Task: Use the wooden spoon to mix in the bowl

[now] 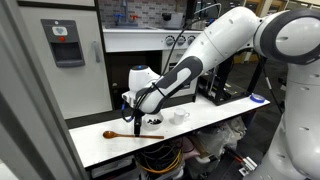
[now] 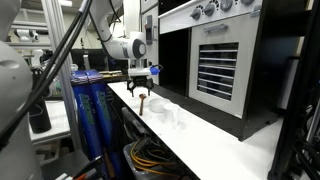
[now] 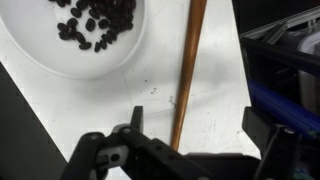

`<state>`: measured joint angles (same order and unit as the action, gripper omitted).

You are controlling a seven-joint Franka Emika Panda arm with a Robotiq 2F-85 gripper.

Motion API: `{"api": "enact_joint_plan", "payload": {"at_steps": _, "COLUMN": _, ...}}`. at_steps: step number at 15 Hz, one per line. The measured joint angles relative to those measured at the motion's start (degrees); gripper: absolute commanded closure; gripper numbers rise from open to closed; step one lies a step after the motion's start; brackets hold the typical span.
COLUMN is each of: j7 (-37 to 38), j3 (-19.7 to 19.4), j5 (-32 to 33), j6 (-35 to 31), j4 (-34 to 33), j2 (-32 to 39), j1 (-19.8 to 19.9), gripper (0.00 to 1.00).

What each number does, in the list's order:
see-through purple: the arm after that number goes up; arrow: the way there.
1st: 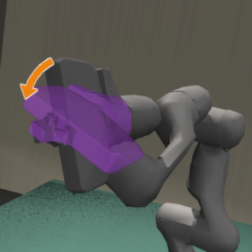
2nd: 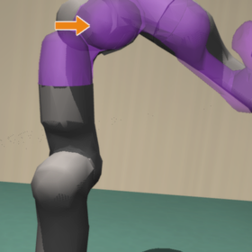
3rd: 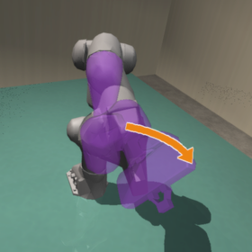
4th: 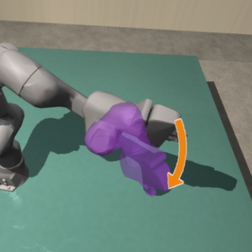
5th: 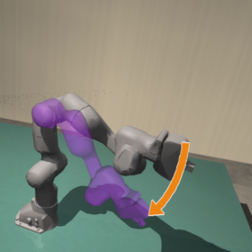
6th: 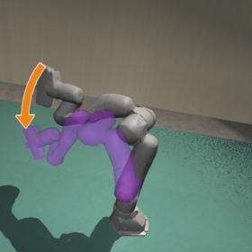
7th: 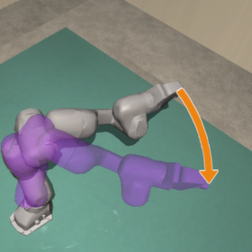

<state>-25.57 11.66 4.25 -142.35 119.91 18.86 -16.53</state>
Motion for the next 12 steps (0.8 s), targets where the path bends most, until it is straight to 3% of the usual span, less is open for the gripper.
{"api": "enact_joint_plan", "payload": {"at_steps": 12, "j7": 4.46, "j3": 0.98, "j5": 0.00, "j6": 0.19, "j4": -1.47, "j2": 2.47, "j1": 0.00, "gripper": 0.00}}
